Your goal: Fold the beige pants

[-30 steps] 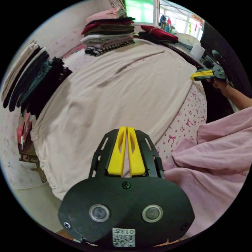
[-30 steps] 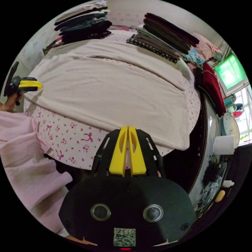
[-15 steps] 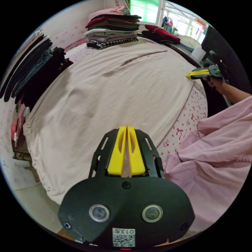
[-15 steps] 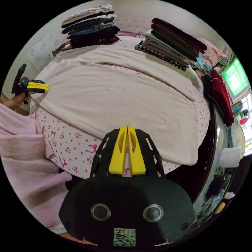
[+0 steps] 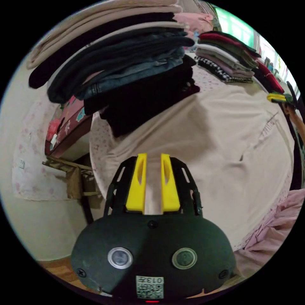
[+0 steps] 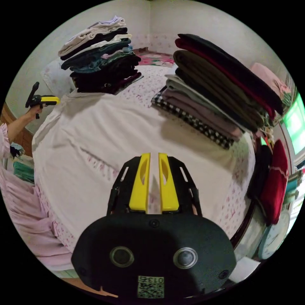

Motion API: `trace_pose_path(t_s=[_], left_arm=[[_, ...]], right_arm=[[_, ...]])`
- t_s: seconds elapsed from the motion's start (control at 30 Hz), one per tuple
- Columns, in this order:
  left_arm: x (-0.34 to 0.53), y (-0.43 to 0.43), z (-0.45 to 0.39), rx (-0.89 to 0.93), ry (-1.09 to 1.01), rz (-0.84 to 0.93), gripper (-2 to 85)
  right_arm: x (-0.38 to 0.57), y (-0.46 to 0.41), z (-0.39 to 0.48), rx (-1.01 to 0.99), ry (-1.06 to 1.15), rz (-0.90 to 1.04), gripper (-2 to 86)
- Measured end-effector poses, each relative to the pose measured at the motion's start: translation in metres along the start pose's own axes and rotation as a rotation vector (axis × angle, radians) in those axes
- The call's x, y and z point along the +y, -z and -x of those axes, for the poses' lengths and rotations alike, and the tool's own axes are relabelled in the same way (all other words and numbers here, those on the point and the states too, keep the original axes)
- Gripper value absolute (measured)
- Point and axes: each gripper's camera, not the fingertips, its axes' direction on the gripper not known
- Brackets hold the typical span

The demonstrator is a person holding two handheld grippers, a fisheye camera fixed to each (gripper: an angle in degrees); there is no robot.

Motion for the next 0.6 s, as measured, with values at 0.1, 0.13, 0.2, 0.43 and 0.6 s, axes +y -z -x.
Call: trace_pose_path(t_s=[0.1,0.13,0.2,0.43,0.6], left_arm=[[-0.042,-0.021,0.022,-0.058,-0.094,0.107,12.4],[-0.054,-0.029,0.027,-0.074,-0.138,0.136,12.8],[-0.07,-0.04,0.029,-0.109,-0.213,0.174,13.1],[-0.096,-0.076,0.034,-0.177,-0.422,0.279,13.3],[-0.104,-0.085,0.055,-0.044,-0.373,0.324,9.1]], right_arm=[[-0.062,-0.027,-0.01,0.021,0.04,0.028,6.0],[-0.083,-0.04,-0.011,0.02,0.07,0.067,6.4],[-0.109,-0.057,-0.01,0.024,0.116,0.105,7.5],[-0.163,-0.093,-0.003,-0.019,0.274,0.178,10.7],[-0.185,-0.112,-0.012,-0.071,0.282,0.274,11.5]])
